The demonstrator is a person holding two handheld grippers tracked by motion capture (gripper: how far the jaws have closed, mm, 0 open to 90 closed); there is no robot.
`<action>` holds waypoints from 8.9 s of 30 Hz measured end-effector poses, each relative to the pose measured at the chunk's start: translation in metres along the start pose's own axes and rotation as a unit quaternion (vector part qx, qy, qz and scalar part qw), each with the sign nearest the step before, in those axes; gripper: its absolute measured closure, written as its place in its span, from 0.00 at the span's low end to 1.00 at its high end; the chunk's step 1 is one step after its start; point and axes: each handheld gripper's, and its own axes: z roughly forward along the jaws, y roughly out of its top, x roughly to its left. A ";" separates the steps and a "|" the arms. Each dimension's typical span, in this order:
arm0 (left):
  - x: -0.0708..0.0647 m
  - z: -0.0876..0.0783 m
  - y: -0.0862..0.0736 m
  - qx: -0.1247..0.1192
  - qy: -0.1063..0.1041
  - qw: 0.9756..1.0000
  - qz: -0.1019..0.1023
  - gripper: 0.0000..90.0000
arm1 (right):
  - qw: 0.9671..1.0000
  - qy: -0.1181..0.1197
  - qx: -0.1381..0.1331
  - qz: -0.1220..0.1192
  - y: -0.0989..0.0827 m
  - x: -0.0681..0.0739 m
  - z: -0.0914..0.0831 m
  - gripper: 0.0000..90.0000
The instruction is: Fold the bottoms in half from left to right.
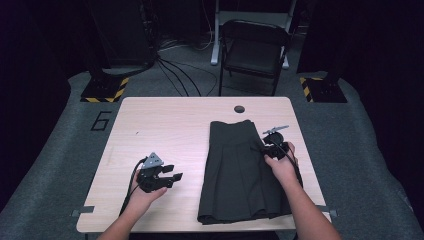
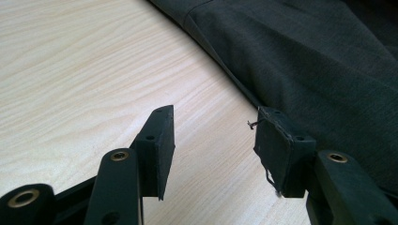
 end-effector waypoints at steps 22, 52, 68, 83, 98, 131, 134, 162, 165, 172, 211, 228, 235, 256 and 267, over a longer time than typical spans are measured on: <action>-0.004 0.007 0.001 0.004 -0.008 1.000 0.001 0.52 | 0.996 0.025 -0.081 0.040 -0.050 -0.019 -0.034 0.55; -0.011 0.028 0.012 0.002 -0.025 1.000 0.007 0.52 | 0.992 0.102 -0.060 0.046 -0.139 0.006 -0.064 0.87; -0.014 0.031 0.012 0.007 -0.028 1.000 0.009 0.52 | 0.995 0.019 -0.098 0.021 -0.120 0.002 -0.119 0.97; -0.031 0.046 0.010 0.019 -0.048 0.998 0.027 0.51 | 0.998 0.028 -0.052 0.027 -0.138 0.004 -0.095 0.71; -0.055 0.081 0.015 0.027 -0.080 0.996 0.027 0.50 | 0.996 0.074 -0.021 0.053 -0.165 0.001 -0.083 0.77; -0.016 0.134 0.074 0.006 0.005 1.000 -0.019 0.48 | 0.999 0.022 -0.022 0.032 -0.169 -0.001 -0.087 0.79; -0.010 0.141 0.081 0.006 0.017 0.999 -0.027 0.48 | 0.999 0.024 -0.024 0.035 -0.169 -0.001 -0.087 0.79; -0.007 0.182 0.078 0.040 0.048 0.997 -0.034 0.45 | 0.996 0.033 -0.076 0.035 -0.160 -0.003 -0.090 0.55; -0.007 0.182 0.077 0.034 0.047 0.998 -0.035 0.47 | 0.996 0.032 -0.078 0.023 -0.156 -0.002 -0.086 0.50; -0.007 0.182 0.077 0.034 0.047 0.997 -0.044 0.64 | 0.995 0.031 -0.095 0.017 -0.141 -0.003 -0.091 0.46; -0.010 0.165 0.074 0.019 0.042 0.998 -0.044 0.53 | 0.996 0.018 -0.074 0.040 -0.008 -0.009 0.018 0.35; -0.012 0.172 0.066 0.028 0.036 0.998 -0.038 0.44 | 0.997 0.041 -0.039 0.043 -0.022 -0.019 0.035 0.43; -0.013 0.173 0.065 0.025 0.039 0.998 -0.031 0.45 | 0.997 0.045 -0.047 0.030 -0.023 -0.016 0.035 0.53; -0.020 0.165 0.066 -0.002 0.037 0.998 -0.057 0.89 | 0.996 0.064 -0.052 0.018 -0.024 -0.004 0.021 0.88; -0.004 0.113 0.073 -0.022 0.045 0.999 -0.022 0.90 | 0.991 0.086 -0.090 -0.041 -0.004 0.041 -0.012 0.89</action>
